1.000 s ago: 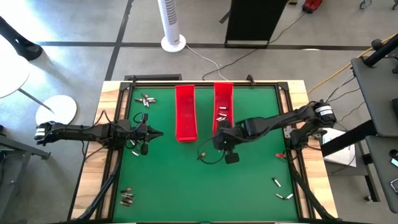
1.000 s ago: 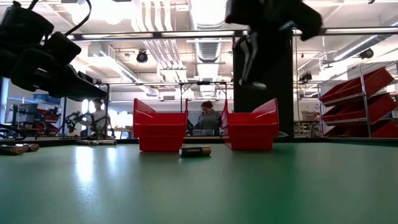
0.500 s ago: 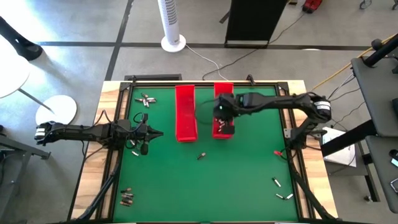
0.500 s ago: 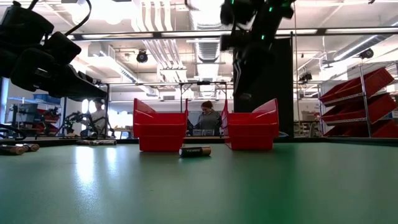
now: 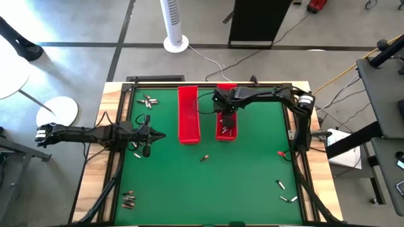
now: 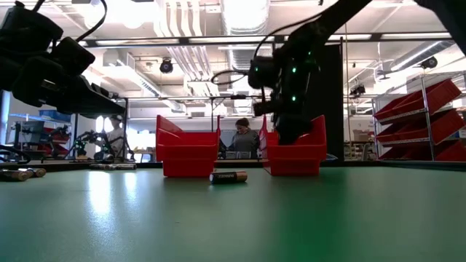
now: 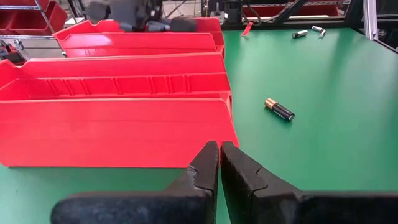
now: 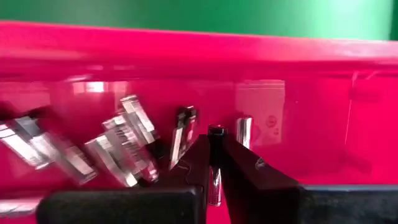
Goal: Sort batteries
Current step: Put the silver battery into the right red bin
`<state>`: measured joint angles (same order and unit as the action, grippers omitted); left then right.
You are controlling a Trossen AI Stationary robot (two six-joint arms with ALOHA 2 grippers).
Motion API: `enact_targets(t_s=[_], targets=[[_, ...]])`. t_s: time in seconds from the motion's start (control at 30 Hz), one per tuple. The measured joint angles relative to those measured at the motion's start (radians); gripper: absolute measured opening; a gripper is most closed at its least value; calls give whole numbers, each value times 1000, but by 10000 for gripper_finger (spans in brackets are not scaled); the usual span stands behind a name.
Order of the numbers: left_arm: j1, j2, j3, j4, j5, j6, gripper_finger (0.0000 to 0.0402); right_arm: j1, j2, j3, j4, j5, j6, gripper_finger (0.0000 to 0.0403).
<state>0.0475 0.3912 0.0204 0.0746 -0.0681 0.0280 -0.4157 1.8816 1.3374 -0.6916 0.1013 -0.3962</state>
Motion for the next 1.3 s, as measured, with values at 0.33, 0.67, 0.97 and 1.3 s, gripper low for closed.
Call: enact_targets(t_s=[0.33,0.67,0.97,1.3], targets=[[0,0,0,0,0,0,0,-36,88,37,33,-6,-44,22],[0,0,0,0,0,0,0,-37,82,35,30,-22,-40,24],[0,0,0,0,0,0,0,-7,18,31,8,-15,-30,85],[0,0,0,0,0,0,0,134,-220,23,-14,0,65,158]])
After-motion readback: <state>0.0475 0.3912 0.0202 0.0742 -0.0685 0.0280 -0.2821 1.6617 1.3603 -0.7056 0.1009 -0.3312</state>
